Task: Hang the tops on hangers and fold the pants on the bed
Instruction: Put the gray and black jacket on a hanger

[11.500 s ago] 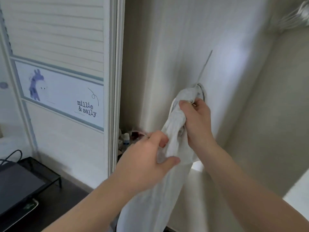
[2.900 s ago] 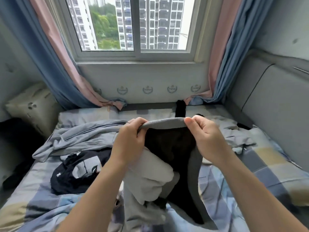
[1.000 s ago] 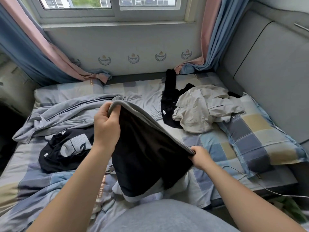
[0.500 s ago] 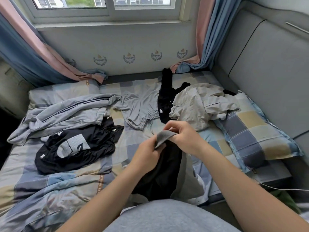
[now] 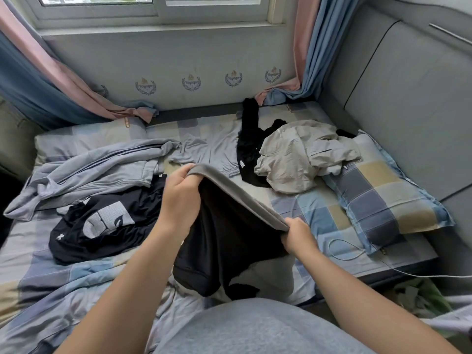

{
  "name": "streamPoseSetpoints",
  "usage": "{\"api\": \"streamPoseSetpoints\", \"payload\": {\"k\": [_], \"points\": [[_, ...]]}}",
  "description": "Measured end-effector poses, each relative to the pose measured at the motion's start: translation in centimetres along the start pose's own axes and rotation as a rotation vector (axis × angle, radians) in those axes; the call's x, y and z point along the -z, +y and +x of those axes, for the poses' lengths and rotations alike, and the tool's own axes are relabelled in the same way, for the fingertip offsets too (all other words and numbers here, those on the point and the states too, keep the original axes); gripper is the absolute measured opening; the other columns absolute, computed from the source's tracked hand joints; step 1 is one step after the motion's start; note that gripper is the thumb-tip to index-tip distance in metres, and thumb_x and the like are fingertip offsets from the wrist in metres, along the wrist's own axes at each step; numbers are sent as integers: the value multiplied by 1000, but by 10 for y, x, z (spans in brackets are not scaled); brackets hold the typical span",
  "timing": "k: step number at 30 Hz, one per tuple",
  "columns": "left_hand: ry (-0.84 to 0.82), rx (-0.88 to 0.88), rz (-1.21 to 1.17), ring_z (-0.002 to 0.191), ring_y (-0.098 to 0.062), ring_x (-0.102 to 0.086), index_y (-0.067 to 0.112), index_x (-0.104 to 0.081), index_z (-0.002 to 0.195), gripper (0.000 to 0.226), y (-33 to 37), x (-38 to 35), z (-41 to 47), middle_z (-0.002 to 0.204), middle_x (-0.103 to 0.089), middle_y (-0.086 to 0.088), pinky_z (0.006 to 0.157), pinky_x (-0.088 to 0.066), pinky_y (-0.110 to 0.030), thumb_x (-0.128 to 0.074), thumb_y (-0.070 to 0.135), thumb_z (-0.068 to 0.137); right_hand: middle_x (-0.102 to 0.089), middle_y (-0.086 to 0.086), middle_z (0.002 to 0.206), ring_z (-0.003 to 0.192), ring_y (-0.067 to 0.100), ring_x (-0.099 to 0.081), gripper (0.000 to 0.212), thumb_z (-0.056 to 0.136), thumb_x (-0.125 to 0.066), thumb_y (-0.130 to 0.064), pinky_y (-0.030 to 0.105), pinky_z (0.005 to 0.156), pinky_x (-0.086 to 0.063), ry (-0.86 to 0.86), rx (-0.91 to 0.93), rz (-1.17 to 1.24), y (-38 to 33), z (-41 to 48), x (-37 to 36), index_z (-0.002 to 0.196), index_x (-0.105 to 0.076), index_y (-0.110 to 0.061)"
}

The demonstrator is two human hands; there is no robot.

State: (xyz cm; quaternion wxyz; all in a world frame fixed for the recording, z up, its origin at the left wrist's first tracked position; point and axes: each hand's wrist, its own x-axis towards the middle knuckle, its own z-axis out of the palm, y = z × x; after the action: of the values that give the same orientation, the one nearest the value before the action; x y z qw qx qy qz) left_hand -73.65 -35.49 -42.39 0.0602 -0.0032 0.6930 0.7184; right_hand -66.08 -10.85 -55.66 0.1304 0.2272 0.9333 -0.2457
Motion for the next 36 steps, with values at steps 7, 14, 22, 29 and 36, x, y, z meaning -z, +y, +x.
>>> {"api": "streamPoseSetpoints", "payload": {"k": [7,14,22,29,36], "points": [[124,161,112,84,-22,-57,14,-63,86,17,-34,9,22,85,-63,-7,74,-43,-36,-51,20,97,-68,20,98,98,34,-61,10,94,-54,-8,36,72,-40,-76,-77,219,7,11,9,91,-63,-10],[-371,322,420,93,8,-61,22,-58,125,44,-62,-9,-3,114,-66,12,65,-47,-8,-66,48,91,-62,11,77,74,21,-56,20,99,-51,-4,32,67,-43,-95,-99,802,-32,4,46,86,-66,-6],[-512,156,736,90,-3,-63,27,-62,105,57,-79,-51,-36,97,-69,15,76,-53,-29,-72,64,62,-68,5,67,56,14,-66,24,99,-47,-9,26,51,-53,-237,-104,1406,-83,-12,77,85,-67,-9],[-152,327,203,56,2,-55,16,-69,81,22,-67,-48,-26,61,-63,15,52,-43,-15,-56,3,92,-72,12,95,89,29,-71,17,103,-46,-13,44,86,-58,-325,-17,1441,-83,-18,89,96,-62,-9],[113,546,-155,62,-17,-68,4,-58,90,13,-50,-32,-8,70,-66,-8,52,-51,-25,-59,15,98,-55,-11,141,125,2,-54,68,74,-75,-48,31,102,-41,-538,277,835,-64,-38,67,135,-47,-37]]}}
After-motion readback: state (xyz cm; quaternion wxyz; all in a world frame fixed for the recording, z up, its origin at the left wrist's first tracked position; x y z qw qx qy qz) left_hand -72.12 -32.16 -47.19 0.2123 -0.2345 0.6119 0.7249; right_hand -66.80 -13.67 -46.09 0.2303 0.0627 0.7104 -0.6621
